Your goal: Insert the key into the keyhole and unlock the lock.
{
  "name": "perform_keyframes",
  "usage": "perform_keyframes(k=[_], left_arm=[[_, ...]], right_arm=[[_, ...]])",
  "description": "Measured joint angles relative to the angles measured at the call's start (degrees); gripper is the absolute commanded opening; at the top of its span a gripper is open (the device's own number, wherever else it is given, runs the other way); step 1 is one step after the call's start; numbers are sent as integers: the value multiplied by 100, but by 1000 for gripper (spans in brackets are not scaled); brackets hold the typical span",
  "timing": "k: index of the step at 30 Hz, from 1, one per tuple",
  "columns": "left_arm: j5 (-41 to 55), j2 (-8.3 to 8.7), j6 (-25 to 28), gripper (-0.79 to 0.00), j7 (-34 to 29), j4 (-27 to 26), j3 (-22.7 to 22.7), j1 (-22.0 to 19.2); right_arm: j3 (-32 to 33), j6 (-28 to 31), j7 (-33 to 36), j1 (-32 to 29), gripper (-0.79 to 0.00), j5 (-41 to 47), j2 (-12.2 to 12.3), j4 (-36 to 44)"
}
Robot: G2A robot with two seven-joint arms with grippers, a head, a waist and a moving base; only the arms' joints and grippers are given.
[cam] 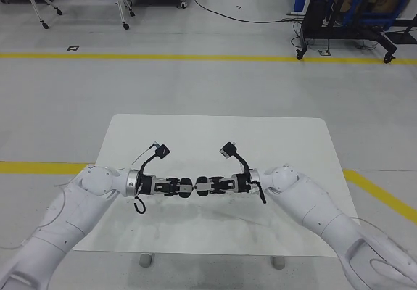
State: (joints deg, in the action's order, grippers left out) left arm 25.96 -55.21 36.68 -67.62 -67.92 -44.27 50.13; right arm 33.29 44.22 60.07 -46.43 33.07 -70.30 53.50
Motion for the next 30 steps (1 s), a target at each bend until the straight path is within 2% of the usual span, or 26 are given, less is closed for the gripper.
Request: perform_keyframes(k=[1,2,10,11,12,13,16,19,24,26,30], left_arm=[[10,-2,15,-785,14,16,6,-2],[29,-5,27,-785,28,31,11,-4],[34,-13,59,-785,60,68,78,-48],[25,-13,63,-699,63,77,82,-52],[1,-13,68,-34,69,94,86,-62],[-44,-13,76,0,77,108,87,-73],[-196,-14,239,0,236,122,43,-96],[-541,34,711,0,708,130,-181,-25],[-1527,247,1147,0,1560,77,-851,291],[-2219,343,1100,0,1920,-105,-1133,451],[-3857,551,837,0,2572,-918,-1728,1019]], right_arm=[[-16,-10,10,19,-650,-8,-4,-47],[-31,-13,12,35,-773,-8,-10,-81],[-161,-41,41,106,-785,100,-61,-206],[-171,-38,38,109,-785,111,-63,-207],[-184,-31,31,113,-785,128,-64,-206],[-192,-25,24,116,-785,139,-64,-207],[-213,22,-22,118,-785,182,-57,-203],[-156,171,-170,105,-785,335,-20,-228],[139,480,-479,2,-785,768,181,-296],[256,581,-580,-55,-785,897,269,-259],[427,642,-641,-182,-785,1100,435,-83]])
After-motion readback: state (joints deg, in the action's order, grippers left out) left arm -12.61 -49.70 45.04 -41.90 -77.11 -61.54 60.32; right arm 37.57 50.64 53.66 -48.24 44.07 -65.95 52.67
